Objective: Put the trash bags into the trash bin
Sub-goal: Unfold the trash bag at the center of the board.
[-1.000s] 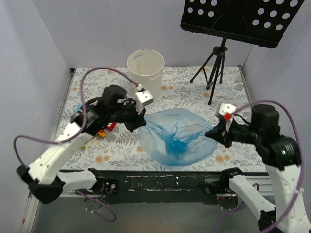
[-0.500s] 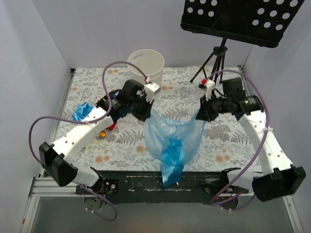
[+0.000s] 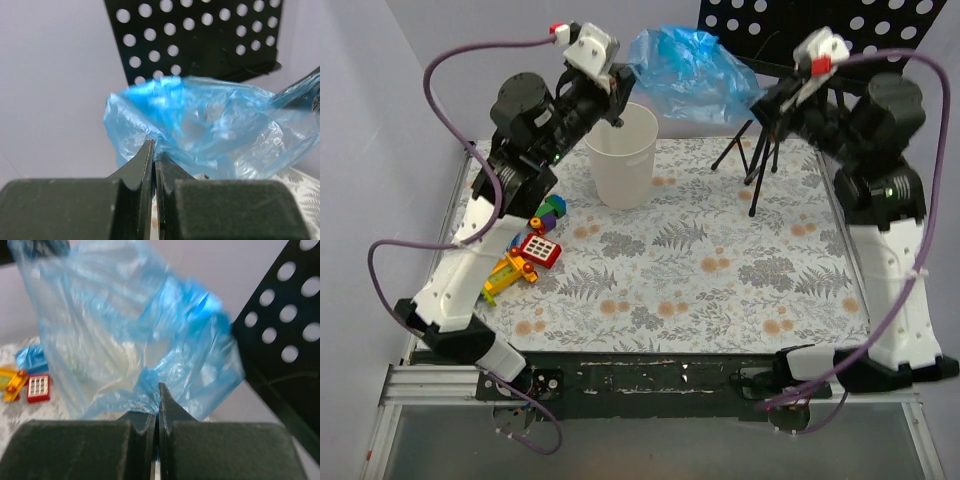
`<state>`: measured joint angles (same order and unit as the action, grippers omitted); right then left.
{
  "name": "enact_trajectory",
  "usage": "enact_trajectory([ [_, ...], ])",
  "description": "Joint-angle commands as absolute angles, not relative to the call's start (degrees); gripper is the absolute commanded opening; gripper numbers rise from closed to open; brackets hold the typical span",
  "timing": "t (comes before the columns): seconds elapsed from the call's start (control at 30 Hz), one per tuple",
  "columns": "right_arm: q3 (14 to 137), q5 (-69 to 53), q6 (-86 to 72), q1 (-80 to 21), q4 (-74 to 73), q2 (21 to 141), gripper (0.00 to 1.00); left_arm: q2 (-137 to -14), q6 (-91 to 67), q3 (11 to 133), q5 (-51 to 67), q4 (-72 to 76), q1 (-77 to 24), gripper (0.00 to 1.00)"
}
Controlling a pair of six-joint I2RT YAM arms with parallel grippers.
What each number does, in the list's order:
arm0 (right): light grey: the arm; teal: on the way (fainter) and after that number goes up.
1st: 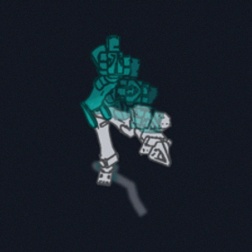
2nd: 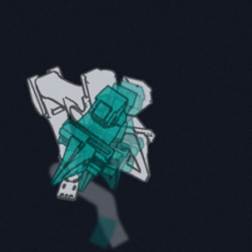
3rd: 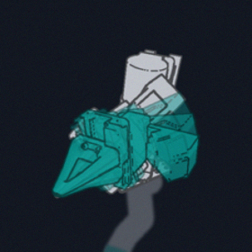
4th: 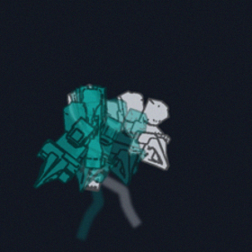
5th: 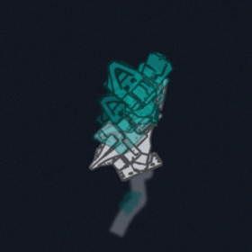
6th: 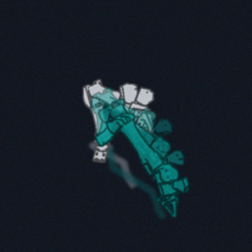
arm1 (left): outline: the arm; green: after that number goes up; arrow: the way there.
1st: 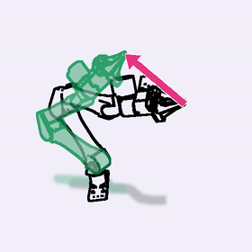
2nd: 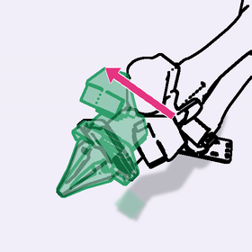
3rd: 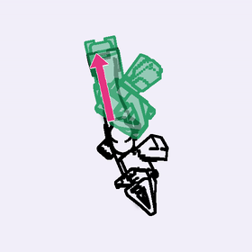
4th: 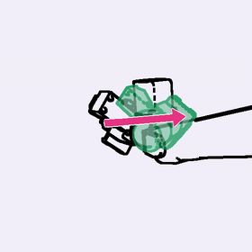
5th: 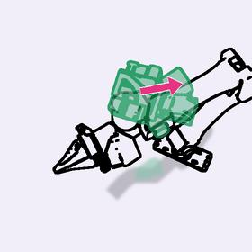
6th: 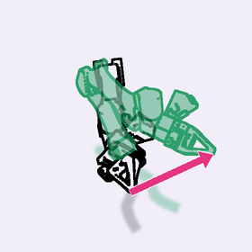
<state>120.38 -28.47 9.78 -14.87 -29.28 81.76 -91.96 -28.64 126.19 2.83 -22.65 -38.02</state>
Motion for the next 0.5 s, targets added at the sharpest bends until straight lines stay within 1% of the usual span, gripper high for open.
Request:
enact_trajectory([
  [0.0, 91.0, -33.1, 13.7, -15.0, -8.6, 63.0, 0.01, -79.9, -20.9, 106.1, 5.6, -9.5, -42.7, 0.00],
  [0.07, 78.8, -36.8, 20.3, -15.4, -14.5, 55.1, 0.01, -72.2, -18.6, 92.7, 12.9, -13.2, -46.3, 0.00],
  [0.1, 69.4, -40.9, 30.2, -15.7, -23.6, 50.0, 0.01, -68.1, -15.9, 85.9, 18.7, -18.7, -48.8, 0.00],
  [0.13, 63.4, -47.0, 43.4, -17.1, -38.0, 48.3, 0.01, -65.2, -9.5, 77.8, 26.7, -30.9, -52.0, 0.00],
  [0.17, 58.6, -48.8, 62.3, -22.4, -62.1, 49.1, 0.01, -64.1, -1.5, 72.0, 30.6, -46.0, -56.7, 0.00],
  [0.2, 56.7, -47.0, 69.1, -28.6, -74.9, 50.7, 0.01, -64.5, 3.9, 67.3, 29.1, -59.0, -64.6, 0.00],
  [0.23, 57.5, -44.0, 57.8, -32.1, -71.3, 49.8, 0.01, -64.5, -2.2, 62.6, 26.0, -60.9, -69.1, 0.00],
  [0.27, 61.4, -40.4, 50.1, -33.0, -64.5, 49.1, 0.01, -63.1, -5.9, 60.8, 26.5, -59.0, -69.1, 0.00],
  [0.3, 62.8, -44.8, 50.4, -33.0, -63.6, 48.5, 0.01, -61.5, -6.9, 60.7, 26.5, -55.9, -67.6, 0.00],
  [0.37, 64.0, -46.7, 44.1, -33.1, -57.9, 47.4, 0.01, -59.8, -9.4, 62.6, 22.1, -48.8, -67.1, 0.00],
  [0.47, 65.4, -44.2, 38.2, -33.2, -55.5, 47.0, 0.01, -60.9, -11.1, 67.4, 15.3, -41.7, -67.2, 0.00],
])
